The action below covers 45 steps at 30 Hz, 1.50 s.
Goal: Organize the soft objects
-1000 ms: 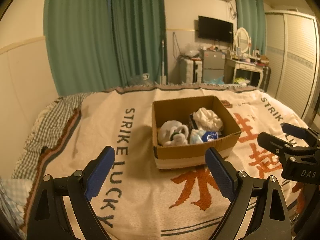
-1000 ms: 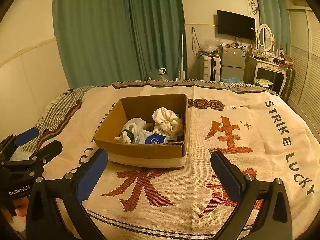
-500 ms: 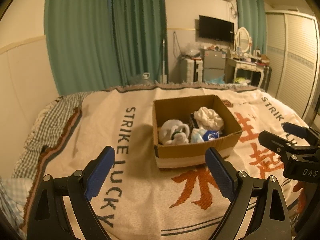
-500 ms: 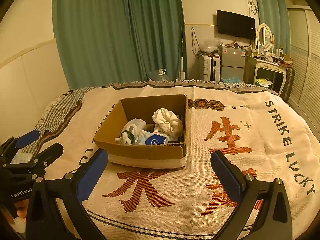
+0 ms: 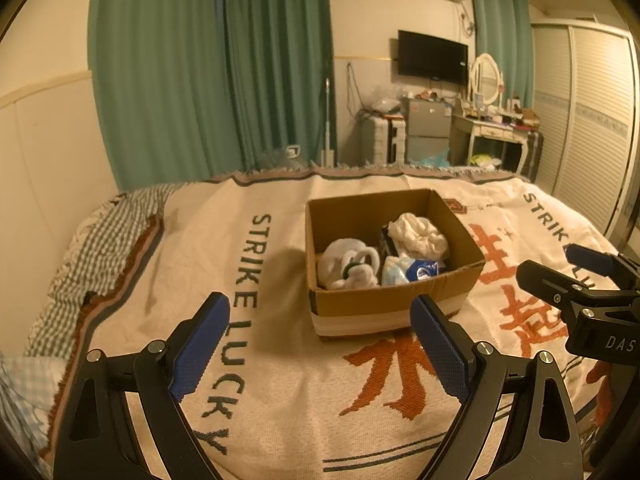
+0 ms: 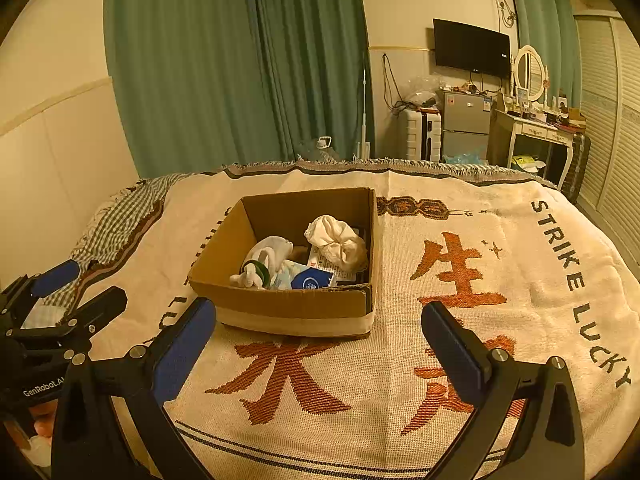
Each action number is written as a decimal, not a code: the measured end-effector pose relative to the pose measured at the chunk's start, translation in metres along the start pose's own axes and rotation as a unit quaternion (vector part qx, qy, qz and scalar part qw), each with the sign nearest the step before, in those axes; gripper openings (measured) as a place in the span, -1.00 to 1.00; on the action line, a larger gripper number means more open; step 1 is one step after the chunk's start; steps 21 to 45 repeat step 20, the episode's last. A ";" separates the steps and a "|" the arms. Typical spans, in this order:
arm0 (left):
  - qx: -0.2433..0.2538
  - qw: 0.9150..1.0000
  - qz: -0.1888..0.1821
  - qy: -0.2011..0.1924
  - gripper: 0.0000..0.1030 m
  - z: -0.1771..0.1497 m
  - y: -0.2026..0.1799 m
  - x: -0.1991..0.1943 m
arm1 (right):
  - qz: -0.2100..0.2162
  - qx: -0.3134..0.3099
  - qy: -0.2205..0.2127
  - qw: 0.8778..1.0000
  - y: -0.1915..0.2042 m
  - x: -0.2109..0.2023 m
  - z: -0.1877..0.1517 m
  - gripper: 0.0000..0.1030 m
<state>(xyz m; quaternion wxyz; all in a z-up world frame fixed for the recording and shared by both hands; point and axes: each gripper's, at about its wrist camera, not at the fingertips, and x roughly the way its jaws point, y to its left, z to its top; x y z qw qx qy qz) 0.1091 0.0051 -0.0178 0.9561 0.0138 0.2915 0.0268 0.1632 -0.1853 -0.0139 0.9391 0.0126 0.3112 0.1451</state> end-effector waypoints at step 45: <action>0.004 1.000 0.003 -0.002 0.80 -0.003 -0.002 0.001 | -0.001 0.004 0.001 1.000 -0.001 0.002 -0.001 1.00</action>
